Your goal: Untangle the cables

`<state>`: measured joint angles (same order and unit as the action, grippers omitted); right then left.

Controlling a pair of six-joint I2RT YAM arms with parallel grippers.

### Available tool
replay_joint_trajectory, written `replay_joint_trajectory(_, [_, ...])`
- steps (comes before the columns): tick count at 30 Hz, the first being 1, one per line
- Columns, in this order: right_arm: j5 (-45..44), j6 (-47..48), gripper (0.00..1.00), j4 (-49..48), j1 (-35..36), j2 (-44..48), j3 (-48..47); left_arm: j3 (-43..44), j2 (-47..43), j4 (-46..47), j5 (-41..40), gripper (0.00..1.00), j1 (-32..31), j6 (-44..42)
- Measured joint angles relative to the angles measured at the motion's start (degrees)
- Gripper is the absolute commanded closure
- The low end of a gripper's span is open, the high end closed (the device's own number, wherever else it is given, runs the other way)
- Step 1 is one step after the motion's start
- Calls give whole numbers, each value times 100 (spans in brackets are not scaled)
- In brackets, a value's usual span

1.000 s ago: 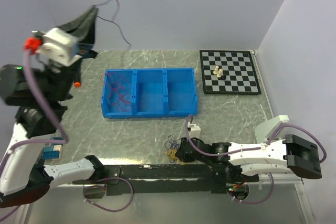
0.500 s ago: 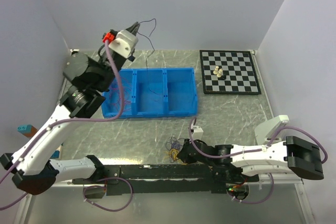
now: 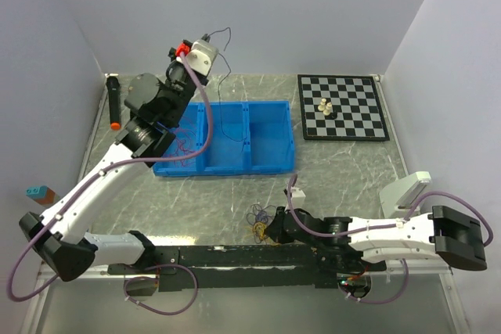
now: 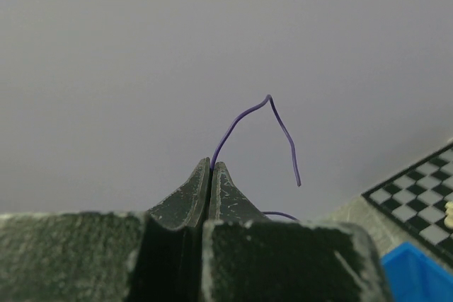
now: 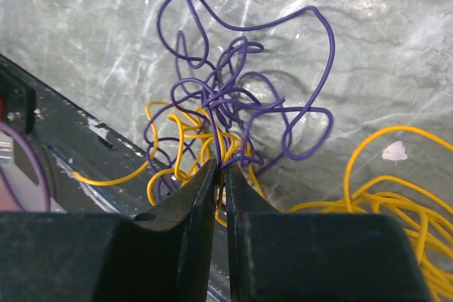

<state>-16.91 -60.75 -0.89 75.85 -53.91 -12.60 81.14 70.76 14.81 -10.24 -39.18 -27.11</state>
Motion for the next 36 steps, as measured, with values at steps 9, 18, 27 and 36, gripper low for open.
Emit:
replay_joint_trajectory(9, [-11, -50, 85, 4, 0, 291, 149, -1019, 372, 295, -118, 99, 481, 37])
replay_joint_trajectory(18, [-22, -114, 85, -2, 0, 323, 179, -1056, 767, 310, -173, 99, 557, 120])
replay_joint_trajectory(27, [-15, -114, 87, -212, 0, 162, 179, -962, 1591, -1237, -474, 99, 566, 732])
replay_joint_trajectory(36, [-2, -111, 87, -251, 0, 127, 177, -748, 2103, -2682, -422, 28, 566, 1161])
